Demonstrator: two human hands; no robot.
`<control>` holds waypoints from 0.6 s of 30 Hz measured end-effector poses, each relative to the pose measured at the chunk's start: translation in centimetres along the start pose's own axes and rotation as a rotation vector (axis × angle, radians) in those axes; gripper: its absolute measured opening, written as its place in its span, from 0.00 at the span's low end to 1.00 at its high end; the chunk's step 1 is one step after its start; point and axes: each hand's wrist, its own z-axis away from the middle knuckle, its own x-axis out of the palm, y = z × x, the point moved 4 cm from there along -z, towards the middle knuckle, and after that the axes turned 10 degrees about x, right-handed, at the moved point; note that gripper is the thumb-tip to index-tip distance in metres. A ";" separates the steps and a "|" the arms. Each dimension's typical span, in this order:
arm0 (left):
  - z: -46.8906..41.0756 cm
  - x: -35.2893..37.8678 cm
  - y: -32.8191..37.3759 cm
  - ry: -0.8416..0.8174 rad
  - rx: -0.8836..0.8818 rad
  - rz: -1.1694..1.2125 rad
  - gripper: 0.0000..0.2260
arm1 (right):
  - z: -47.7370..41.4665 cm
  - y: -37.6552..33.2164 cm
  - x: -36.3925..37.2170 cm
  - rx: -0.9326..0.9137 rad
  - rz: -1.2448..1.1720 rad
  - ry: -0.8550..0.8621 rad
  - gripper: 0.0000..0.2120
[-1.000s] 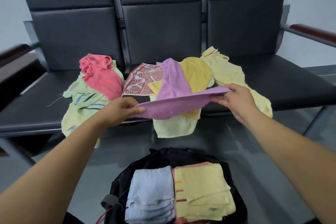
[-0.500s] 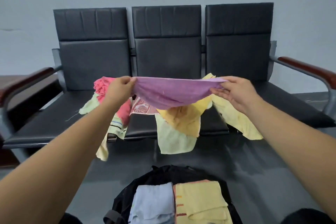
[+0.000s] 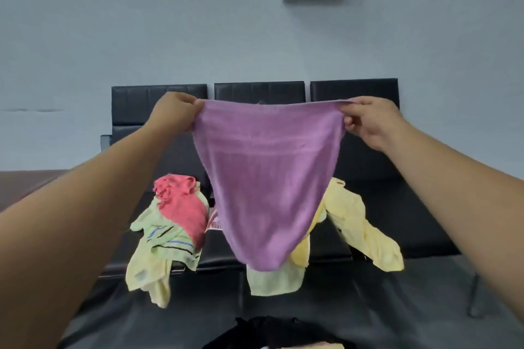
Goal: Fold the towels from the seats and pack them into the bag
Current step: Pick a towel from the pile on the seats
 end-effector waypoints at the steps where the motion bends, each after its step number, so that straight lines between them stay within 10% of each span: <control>1: -0.1 0.0 0.5 0.001 -0.007 0.115 0.08 | -0.1 -0.4 0.1 0.000 -0.091 -0.052 0.06; 8: -0.4 -1.5 2.9 -0.209 -0.002 1.142 0.09 | 0.6 -2.8 0.2 0.105 -0.643 -0.416 0.05; 13: -1.0 -0.4 2.6 -0.217 -0.021 0.541 0.08 | -1.1 -2.5 0.4 0.017 -0.182 -0.017 0.03; 18: -1.4 -0.7 2.8 -0.228 -0.001 0.689 0.11 | -1.7 -3.0 0.1 -0.042 -0.039 0.189 0.08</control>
